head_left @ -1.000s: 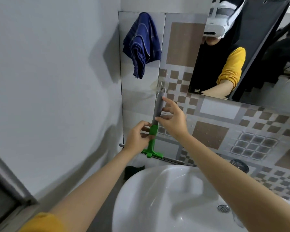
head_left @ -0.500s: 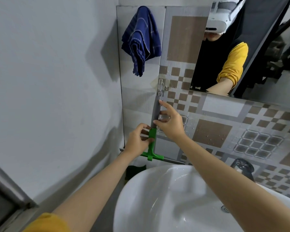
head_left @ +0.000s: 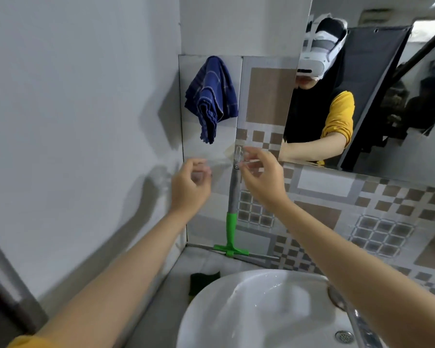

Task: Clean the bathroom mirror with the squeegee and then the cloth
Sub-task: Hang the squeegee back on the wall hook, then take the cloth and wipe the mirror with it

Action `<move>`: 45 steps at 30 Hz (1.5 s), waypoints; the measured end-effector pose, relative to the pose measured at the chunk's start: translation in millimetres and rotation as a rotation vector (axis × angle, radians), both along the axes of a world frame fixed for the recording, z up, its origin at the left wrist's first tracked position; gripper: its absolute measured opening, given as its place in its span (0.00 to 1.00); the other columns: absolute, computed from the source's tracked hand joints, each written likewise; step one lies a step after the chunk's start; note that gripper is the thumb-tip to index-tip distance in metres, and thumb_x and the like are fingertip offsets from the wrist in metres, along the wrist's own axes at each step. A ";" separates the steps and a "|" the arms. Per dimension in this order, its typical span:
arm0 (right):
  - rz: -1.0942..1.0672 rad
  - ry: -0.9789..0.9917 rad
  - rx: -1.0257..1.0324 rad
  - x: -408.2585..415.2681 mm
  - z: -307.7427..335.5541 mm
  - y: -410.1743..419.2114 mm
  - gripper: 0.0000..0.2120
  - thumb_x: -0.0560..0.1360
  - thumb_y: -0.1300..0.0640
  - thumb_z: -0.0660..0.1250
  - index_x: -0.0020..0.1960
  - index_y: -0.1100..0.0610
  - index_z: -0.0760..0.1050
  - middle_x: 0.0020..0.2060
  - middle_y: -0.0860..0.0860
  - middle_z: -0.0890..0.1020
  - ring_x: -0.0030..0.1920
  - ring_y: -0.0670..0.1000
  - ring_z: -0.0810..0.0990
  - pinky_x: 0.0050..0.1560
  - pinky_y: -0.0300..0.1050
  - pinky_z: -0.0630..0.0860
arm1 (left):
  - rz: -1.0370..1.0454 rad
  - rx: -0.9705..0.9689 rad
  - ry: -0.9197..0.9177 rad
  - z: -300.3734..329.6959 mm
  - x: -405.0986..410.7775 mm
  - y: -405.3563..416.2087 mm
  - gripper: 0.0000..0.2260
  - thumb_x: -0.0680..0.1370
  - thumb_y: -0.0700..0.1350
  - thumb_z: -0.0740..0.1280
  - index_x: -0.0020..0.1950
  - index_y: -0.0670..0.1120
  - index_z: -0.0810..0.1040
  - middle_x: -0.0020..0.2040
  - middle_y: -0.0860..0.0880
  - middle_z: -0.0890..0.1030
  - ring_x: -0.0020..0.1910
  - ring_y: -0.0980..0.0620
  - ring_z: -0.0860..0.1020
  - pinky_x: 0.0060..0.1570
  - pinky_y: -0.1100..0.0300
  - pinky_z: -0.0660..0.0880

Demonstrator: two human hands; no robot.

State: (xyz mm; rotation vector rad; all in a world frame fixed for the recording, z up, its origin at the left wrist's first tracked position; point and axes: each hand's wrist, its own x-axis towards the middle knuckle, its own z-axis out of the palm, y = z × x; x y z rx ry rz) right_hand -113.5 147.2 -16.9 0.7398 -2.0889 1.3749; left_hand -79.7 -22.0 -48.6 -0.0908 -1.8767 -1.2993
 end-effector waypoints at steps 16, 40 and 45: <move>-0.076 0.008 -0.069 -44.3 148.7 -54.7 0.14 0.77 0.60 0.63 0.62 0.53 0.74 0.43 0.50 0.80 0.44 0.49 0.79 0.47 0.42 0.77 | -0.123 0.013 -0.196 191.7 -67.8 -47.8 0.08 0.77 0.40 0.62 0.53 0.49 0.77 0.50 0.48 0.79 0.51 0.50 0.78 0.51 0.60 0.73; 0.060 0.042 -0.081 -17.5 195.4 -51.1 0.07 0.73 0.63 0.70 0.50 0.57 0.83 0.43 0.49 0.85 0.44 0.45 0.82 0.44 0.33 0.78 | -0.211 -0.068 -0.048 237.9 -31.1 -48.3 0.07 0.73 0.33 0.66 0.44 0.43 0.80 0.39 0.47 0.82 0.36 0.53 0.80 0.33 0.62 0.77; 0.202 0.006 -0.216 15.3 207.7 -38.0 0.06 0.70 0.62 0.74 0.43 0.54 0.79 0.39 0.52 0.84 0.40 0.49 0.83 0.42 0.38 0.80 | -0.375 -0.025 0.003 252.1 2.9 -38.0 0.07 0.72 0.34 0.70 0.38 0.45 0.80 0.32 0.51 0.82 0.28 0.56 0.79 0.27 0.63 0.73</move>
